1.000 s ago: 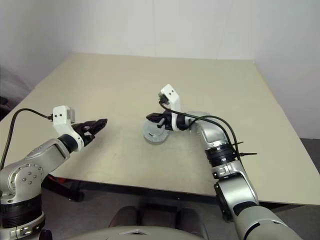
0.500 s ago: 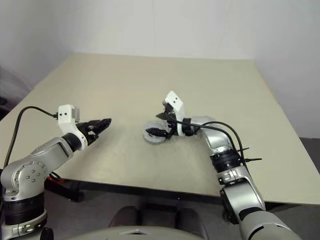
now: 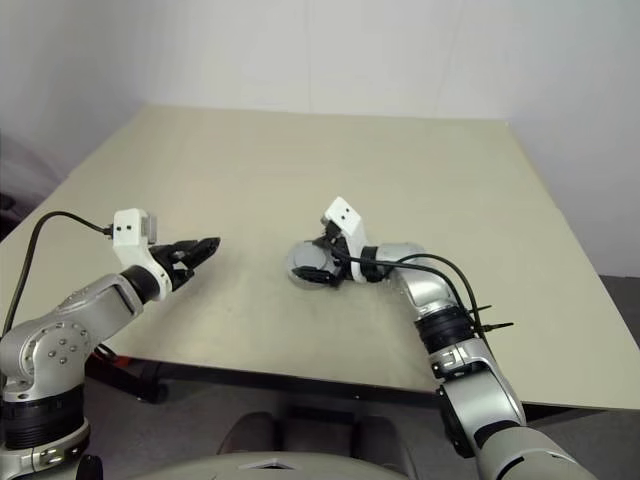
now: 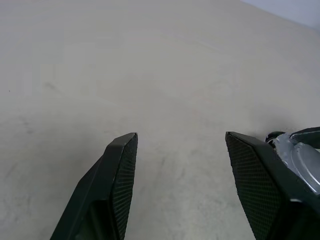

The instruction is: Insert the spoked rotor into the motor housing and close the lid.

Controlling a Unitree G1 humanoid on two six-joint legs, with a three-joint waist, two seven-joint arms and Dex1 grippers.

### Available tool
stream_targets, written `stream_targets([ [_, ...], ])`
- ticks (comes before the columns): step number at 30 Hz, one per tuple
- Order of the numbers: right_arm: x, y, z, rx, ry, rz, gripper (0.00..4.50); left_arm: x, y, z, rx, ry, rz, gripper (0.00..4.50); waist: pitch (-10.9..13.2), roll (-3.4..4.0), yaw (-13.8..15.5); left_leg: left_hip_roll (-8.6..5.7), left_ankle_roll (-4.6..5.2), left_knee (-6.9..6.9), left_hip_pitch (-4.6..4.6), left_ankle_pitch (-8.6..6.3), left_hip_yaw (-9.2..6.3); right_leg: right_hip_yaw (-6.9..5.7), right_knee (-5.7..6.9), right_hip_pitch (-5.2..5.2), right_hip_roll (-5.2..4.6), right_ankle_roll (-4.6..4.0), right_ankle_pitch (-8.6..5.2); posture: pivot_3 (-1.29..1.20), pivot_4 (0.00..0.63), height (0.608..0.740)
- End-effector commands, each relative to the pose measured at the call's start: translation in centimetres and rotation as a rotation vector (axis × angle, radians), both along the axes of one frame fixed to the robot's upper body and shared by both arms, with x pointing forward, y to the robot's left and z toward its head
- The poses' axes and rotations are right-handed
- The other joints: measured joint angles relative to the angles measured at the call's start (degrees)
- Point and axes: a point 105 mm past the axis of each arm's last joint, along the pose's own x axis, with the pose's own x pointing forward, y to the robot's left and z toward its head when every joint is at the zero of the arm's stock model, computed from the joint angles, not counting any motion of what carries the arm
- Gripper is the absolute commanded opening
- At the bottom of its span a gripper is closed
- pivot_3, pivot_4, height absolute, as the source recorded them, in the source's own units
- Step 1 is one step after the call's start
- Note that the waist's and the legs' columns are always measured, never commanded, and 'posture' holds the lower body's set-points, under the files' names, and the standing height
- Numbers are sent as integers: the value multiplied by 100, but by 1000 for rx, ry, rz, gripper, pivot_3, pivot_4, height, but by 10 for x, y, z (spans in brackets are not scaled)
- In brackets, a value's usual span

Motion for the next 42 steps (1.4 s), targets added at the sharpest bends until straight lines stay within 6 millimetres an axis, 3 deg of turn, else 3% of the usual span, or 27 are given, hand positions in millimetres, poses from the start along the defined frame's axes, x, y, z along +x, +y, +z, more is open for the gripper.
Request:
stream_targets([
  [1, 0, -1, 1, -3, -27, -2, 4462, 0, 4, 13, 13, -43, 2, 3018, 0, 0, -1, 0, 0, 0, 1, 0, 0, 0, 0, 0, 0, 0, 0, 0, 0, 740],
  [3, 2, -3, -2, -10, -28, -15, 4299, 0, 5, 13, 16, -42, 3, 3018, 0, 0, -1, 0, 0, 0, 1, 0, 0, 0, 0, 1, 0, 0, 0, 0, 0, 740],
  [8, 4, -3, -3, -9, -31, -24, 3149, 1, 6, 14, 19, -42, 2, 3018, 0, 0, -2, 0, 0, 0, 3, 0, 0, 0, 0, 3, 0, 0, 0, 0, 0, 740],
  [17, 12, 3, 18, 98, -63, -45, 3149, 1, 6, 13, 18, -41, 7, 3018, 0, 0, -24, 0, -3, 0, 14, 0, 0, 1, 3, 9, 0, -4, 2, 0, 0, 740],
  [22, 12, 4, 17, 99, -63, -47, 3149, 1, 6, 12, 17, -39, 8, 3018, 0, 0, -23, 1, -1, -5, 2, 1, 0, 1, -2, -3, 1, -4, 2, 0, 0, 740],
  [42, 21, 2, -14, -91, -165, -74, 3149, 1, 6, 13, 17, -42, 12, 3018, 0, -1, -148, 1, -3, -6, 18, 0, 1, 1, -4, 14, 0, -5, 3, 0, 0, 740],
])
